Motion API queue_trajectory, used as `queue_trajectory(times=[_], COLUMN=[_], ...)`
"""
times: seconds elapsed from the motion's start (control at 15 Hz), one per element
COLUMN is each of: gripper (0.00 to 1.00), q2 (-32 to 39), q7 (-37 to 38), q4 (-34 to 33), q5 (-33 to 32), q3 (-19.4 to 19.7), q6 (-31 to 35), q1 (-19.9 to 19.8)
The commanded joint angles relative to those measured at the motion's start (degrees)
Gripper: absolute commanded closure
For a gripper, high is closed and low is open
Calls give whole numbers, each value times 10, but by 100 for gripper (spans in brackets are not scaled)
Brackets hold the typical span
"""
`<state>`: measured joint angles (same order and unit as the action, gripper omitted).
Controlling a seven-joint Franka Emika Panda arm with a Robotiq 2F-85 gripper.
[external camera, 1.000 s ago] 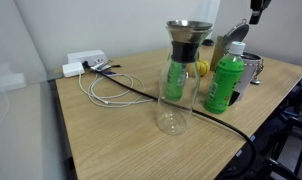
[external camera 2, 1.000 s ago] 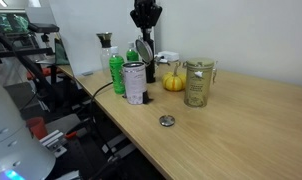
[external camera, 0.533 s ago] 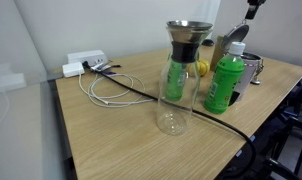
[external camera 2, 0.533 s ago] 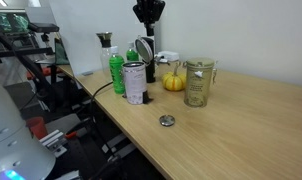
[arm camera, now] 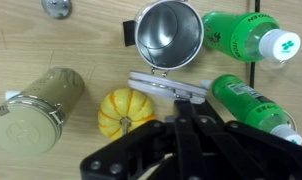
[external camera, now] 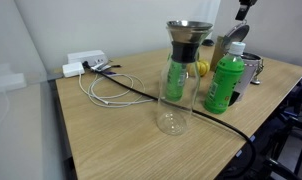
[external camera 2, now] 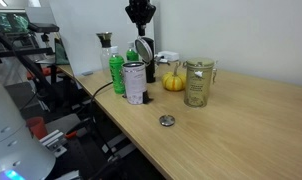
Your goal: Close the white container
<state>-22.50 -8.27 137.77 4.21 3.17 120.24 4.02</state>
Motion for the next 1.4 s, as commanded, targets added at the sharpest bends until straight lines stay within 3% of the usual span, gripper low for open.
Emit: queue_trajectory(times=[0.0,0.8,1.33], gripper=[100,100,100], q2=[-3,8,1], q7=[-53,-101,-112], q4=[12,14,4], q5=[35,36,48], q3=[4,13,33], q6=[9,-7,-154], q1=[11,8,1])
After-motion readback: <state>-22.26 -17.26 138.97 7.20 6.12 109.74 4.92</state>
